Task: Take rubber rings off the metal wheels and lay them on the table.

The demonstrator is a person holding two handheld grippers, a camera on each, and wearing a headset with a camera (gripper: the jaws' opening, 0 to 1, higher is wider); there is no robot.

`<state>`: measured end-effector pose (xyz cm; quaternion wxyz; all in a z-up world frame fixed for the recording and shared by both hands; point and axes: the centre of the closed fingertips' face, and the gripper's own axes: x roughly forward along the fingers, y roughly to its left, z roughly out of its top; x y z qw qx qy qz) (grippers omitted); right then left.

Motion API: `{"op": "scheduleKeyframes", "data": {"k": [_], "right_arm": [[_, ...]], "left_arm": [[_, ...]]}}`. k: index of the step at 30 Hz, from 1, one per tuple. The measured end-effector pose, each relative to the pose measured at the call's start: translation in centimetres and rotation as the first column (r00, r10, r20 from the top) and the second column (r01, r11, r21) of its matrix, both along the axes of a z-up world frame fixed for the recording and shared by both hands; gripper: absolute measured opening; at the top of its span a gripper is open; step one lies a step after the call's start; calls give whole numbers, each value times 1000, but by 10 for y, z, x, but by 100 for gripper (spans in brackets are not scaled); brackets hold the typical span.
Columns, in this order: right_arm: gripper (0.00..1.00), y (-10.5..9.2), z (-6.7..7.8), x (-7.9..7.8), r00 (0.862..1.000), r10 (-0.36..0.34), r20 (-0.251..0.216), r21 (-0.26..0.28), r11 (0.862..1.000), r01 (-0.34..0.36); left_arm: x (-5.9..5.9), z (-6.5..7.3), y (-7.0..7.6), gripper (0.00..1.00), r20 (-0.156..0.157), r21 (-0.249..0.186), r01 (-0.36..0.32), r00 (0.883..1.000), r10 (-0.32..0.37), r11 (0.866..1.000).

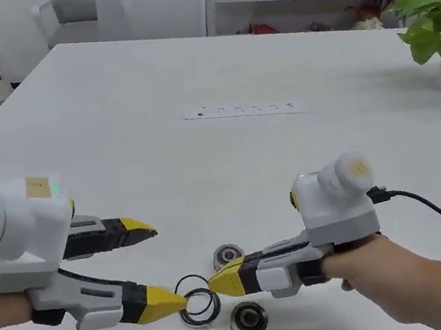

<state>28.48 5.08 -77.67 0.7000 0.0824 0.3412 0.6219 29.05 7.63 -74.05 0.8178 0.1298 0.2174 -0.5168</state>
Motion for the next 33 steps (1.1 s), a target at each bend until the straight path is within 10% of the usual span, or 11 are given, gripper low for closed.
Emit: {"op": "scheduleKeyframes", "data": {"k": [17, 33], "right_arm": [[7, -8, -9, 8, 998, -29, 49, -50, 998, 31], [25, -27, 35, 18, 983, -90, 157, 11, 996, 89]], "left_arm": [[-8, -9, 8, 61, -19, 11, -32, 999, 32, 999], [-15, 9, 13, 64, -11, -3, -64, 998, 64, 998]]}}
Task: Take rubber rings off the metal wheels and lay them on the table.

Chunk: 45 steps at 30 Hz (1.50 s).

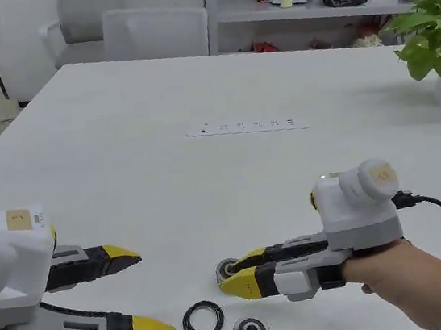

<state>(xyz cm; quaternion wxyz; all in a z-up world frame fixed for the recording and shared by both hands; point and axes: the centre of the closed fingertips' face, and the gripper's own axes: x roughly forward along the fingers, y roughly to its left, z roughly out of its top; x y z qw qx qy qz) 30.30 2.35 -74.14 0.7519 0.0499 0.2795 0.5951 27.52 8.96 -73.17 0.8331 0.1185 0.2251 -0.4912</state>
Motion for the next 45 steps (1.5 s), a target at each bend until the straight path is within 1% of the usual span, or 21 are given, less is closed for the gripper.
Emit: {"op": "scheduleKeyframes", "data": {"k": [2, 5, 6, 10, 11, 12, 13, 14, 16, 19, 22, 23, 26, 27, 32, 40, 45], "right_arm": [[28, -4, 7, 0, 1000, -3, 25, 1, 1000, 3], [31, -13, 14, -1, 998, -8, 63, 0, 1000, 8], [33, -16, 17, -1, 997, -19, 77, 3, 1000, 19], [39, -30, 23, -1, 993, -47, 107, 11, 999, 46], [40, -34, 24, -1, 990, -53, 128, 7, 999, 52], [41, -36, 25, -1, 989, -54, 137, 3, 999, 54], [43, -40, 25, 0, 984, -54, 170, -8, 998, 57], [46, -43, 26, 0, 981, -57, 186, -14, 998, 61], [50, -48, 26, -2, 977, -63, 204, -21, 997, 69], [56, -56, 25, -4, 968, -63, 244, -35, 997, 74], [59, -60, 27, -8, 962, -55, 267, -50, 996, 71], [61, -61, 28, -11, 958, -45, 283, -57, 996, 64], [66, -64, 31, -16, 953, -38, 302, -61, 996, 60], [68, -65, 31, -17, 952, -37, 305, -63, 996, 59], [76, -73, 25, -21, 946, -28, 323, -91, 994, 61], [82, -83, 17, -21, 939, -41, 342, -112, 990, 84], [84, -88, 11, -23, 939, -40, 343, -128, 988, 89]], "left_arm": [[-1, 4, -1, 64, 3, -9, -1, 1000, 1, 1000], [-1, 7, -1, 66, 13, 0, 2, 1000, -2, 1000], [-1, 9, -1, 66, 16, -1, 1, 1000, -1, 1000], [-1, 12, -1, 68, 24, -4, -7, 1000, 7, 1000], [-3, 13, -1, 69, 22, -8, -10, 1000, 10, 1000], [-3, 13, -1, 69, 22, -9, -10, 1000, 10, 1000], [-5, 13, -1, 69, 20, -11, -9, 1000, 9, 1000], [-6, 13, -2, 69, 20, -11, -7, 1000, 7, 1000], [-9, 12, -3, 70, 22, -6, 2, 1000, -2, 1000], [-11, 10, -2, 74, 22, 4, -1, 1000, 1, 1000], [-13, 12, -3, 75, 23, -8, -3, 1000, 4, 1000], [-14, 13, -3, 76, 22, -12, -3, 1000, 4, 1000], [-15, 15, -1, 79, 30, -11, -12, 999, 12, 1000], [-15, 15, 0, 79, 28, -14, -16, 999, 17, 1000], [-17, 14, 7, 81, 24, -14, -42, 999, 42, 999], [-21, 13, 16, 83, 19, -15, -68, 998, 68, 998], [-22, 13, 21, 84, 25, -12, -84, 996, 84, 996]]}}
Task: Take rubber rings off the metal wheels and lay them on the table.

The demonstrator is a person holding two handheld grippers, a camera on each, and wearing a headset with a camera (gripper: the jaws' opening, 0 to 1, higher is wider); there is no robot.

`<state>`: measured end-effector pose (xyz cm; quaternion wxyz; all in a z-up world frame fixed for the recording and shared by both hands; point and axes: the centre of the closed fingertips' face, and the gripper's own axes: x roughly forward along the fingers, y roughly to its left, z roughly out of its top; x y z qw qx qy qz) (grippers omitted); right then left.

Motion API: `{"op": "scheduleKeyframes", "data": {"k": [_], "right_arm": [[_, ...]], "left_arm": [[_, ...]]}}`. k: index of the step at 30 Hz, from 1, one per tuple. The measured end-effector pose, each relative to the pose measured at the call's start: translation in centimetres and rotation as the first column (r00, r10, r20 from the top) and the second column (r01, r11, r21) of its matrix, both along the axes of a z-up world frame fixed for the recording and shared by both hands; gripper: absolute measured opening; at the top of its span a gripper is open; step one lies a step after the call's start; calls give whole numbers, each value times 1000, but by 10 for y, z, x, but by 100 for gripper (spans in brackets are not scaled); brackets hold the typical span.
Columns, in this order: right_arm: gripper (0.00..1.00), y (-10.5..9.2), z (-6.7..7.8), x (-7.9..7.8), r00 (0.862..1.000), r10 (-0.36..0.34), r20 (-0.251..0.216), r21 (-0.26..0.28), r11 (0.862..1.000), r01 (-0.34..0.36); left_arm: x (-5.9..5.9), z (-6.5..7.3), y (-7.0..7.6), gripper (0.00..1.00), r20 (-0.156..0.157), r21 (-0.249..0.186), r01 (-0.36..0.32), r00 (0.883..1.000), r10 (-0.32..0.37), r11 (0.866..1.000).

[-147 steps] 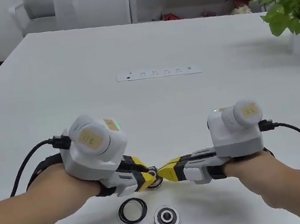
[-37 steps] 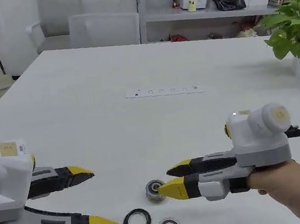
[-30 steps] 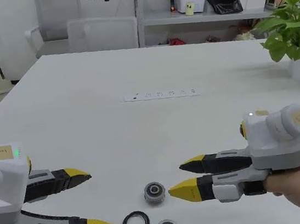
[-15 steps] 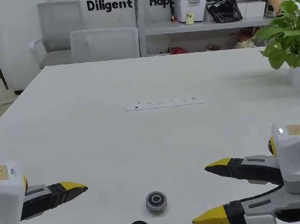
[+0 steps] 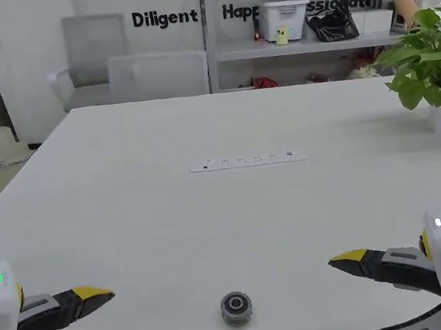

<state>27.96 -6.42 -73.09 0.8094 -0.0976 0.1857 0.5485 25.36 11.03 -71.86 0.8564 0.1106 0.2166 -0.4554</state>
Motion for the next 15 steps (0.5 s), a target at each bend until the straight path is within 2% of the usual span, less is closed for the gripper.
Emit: {"op": "scheduleKeyframes", "data": {"k": [15], "right_arm": [[85, -4, -2, 1, 999, -32, -23, 38, 999, 33]], "left_arm": [[-4, 1, 10, 83, 5, 5, -36, 999, 36, 999]]}}
